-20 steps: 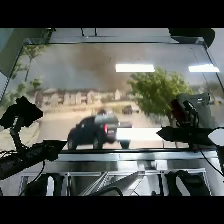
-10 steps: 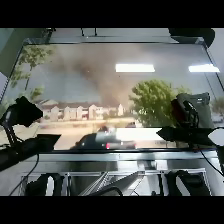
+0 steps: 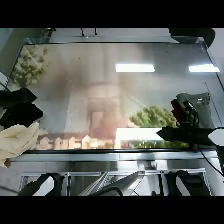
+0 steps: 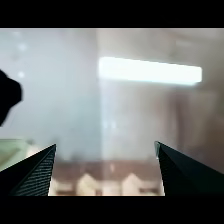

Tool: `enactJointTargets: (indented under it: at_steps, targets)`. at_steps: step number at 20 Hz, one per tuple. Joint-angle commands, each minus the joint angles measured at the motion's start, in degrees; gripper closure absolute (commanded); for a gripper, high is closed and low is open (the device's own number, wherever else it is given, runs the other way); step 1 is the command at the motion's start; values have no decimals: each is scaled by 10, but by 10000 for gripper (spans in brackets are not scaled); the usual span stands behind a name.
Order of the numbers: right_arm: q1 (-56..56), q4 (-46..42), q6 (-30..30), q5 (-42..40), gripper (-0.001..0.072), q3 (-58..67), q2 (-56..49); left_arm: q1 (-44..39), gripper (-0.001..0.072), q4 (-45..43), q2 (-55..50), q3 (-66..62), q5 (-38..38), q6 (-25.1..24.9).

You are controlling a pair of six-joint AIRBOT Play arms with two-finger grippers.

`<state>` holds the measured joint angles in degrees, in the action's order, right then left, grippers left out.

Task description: Fold the shirts.

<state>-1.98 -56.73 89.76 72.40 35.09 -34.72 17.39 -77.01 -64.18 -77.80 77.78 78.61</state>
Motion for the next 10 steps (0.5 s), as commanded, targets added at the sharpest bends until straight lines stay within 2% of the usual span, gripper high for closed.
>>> enactJointTargets:
  at_steps: [1, 6, 10]
  targets:
    - [0, 0, 0, 0, 693, 0, 0, 16, 20, -166, -151, -101, -11, 26]
    - [0, 0, 0, -20, 693, 0, 0, 96, 20, -169, -276, -107, -49, 24]
    - [1, 0, -45, -21, 693, 0, 0, 129, 20, -168, -351, -107, -47, 19]
